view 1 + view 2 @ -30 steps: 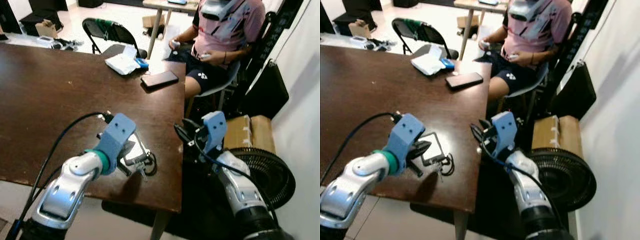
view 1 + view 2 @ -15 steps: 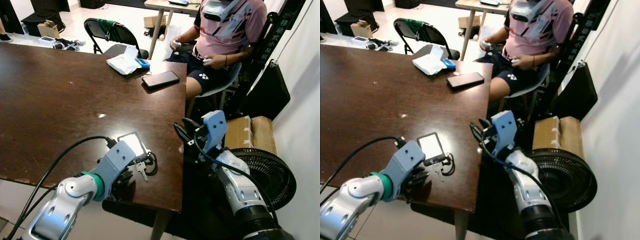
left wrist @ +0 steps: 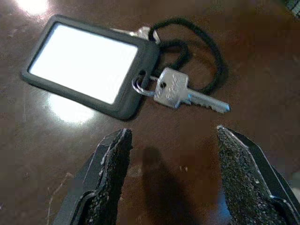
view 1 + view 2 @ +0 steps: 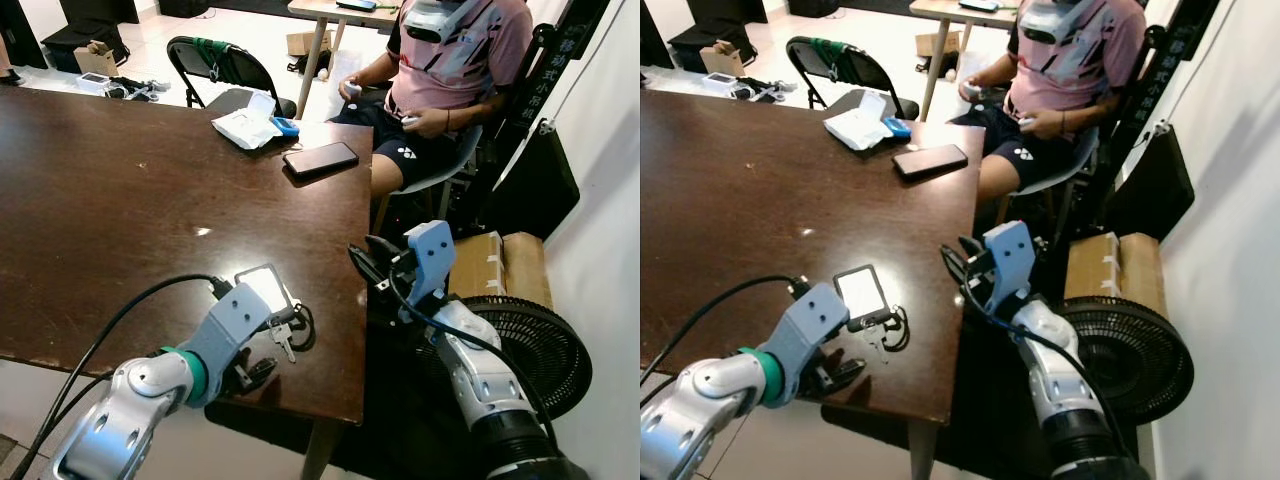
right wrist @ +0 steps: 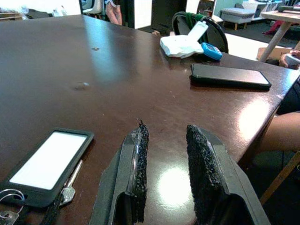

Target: Hang keys on a hook

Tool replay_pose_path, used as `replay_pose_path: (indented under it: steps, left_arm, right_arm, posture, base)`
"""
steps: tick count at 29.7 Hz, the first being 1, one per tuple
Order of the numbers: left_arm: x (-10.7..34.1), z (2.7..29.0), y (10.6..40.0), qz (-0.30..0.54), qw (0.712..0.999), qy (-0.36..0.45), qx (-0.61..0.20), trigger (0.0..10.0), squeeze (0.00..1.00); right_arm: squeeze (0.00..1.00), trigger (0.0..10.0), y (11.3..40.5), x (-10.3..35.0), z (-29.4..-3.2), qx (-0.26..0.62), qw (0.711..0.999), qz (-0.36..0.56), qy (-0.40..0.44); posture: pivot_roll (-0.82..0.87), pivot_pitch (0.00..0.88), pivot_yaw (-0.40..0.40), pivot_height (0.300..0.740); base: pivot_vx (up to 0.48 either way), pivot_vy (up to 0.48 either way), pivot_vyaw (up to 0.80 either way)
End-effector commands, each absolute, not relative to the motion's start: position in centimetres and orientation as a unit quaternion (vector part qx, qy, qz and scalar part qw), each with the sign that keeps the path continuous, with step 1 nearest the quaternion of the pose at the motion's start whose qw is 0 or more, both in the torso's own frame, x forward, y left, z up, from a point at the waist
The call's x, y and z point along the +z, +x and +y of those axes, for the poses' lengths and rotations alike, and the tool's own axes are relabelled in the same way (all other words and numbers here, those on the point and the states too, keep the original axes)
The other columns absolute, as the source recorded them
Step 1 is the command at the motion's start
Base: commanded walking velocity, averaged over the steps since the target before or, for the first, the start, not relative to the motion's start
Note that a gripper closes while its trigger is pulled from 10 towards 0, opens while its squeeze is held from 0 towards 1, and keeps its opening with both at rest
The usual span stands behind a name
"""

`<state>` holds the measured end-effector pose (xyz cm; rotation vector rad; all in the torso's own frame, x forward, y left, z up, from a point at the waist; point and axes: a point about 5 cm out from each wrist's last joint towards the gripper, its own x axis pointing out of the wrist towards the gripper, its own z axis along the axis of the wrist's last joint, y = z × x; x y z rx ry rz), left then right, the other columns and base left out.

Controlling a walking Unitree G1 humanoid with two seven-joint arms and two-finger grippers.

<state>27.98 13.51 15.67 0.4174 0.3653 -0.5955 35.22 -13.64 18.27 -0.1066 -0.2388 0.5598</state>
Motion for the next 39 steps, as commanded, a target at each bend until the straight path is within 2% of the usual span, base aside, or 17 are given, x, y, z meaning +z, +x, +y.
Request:
replay_pose_path:
  steps: [1, 3, 10, 17, 22, 28, 34, 39]
  left_arm:
    - [15.2, 13.8, 28.4, 0.192, 0.92, 0.196, -0.279, 10.0, 0.0]
    - [15.8, 13.6, 29.0, 0.185, 0.921, 0.195, -0.282, 10.0, 0.0]
    - [16.1, 13.8, 27.9, 0.192, 0.91, 0.191, -0.315, 10.0, 0.0]
    - [15.9, 14.4, 30.0, 0.19, 0.933, 0.178, -0.249, 10.0, 0.0]
    - [17.2, 12.8, 31.6, 0.167, 0.93, 0.185, -0.27, 10.0, 0.0]
    - [17.5, 11.6, 31.7, 0.158, 0.924, 0.188, -0.293, 10.0, 0.0]
    - [16.8, 12.0, 31.0, 0.171, 0.918, 0.188, -0.306, 10.0, 0.0]
    - [16.4, 10.2, 31.3, 0.167, 0.912, 0.182, -0.327, 10.0, 0.0]
  right_arm:
    - [0.0, 10.0, 35.1, 17.9, -13.9, 0.272, 0.954, -0.113, -0.05]
    - [0.0, 10.0, 35.1, 17.9, -13.9, 0.271, 0.955, -0.114, -0.051]
    - [0.0, 10.0, 35.0, 17.8, -14.4, 0.264, 0.957, -0.113, -0.052]
    - [0.0, 10.0, 35.3, 17.9, -13.7, 0.271, 0.955, -0.113, -0.05]
    - [0.0, 10.0, 35.3, 18.0, -14.1, 0.266, 0.956, -0.115, -0.051]
    - [0.0, 10.0, 35.2, 17.9, -14.3, 0.262, 0.957, -0.115, -0.053]
    - [0.0, 10.0, 35.3, 17.7, -14.3, 0.263, 0.957, -0.113, -0.054]
    - [0.0, 10.0, 35.5, 17.9, -13.8, 0.268, 0.955, -0.116, -0.052]
  posture:
    - [0.1, 0.131, 0.073, 0.74]
    - [0.09, 0.131, 0.079, 0.74]
    - [0.1, 0.138, 0.081, 0.74]
    - [0.11, 0.129, 0.076, 0.74]
    - [0.1, 0.118, 0.083, 0.74]
    - [0.08, 0.113, 0.088, 0.74]
    - [0.1, 0.11, 0.082, 0.74]
    - [0.1, 0.104, 0.081, 0.74]
  base:
    - [0.0, 0.0, 0.0]
    - [0.0, 0.0, 0.0]
    - [0.0, 0.0, 0.0]
    - [0.0, 0.0, 0.0]
    - [0.0, 0.0, 0.0]
    - [0.0, 0.0, 0.0]
    - [0.0, 0.0, 0.0]
    - [0.0, 0.0, 0.0]
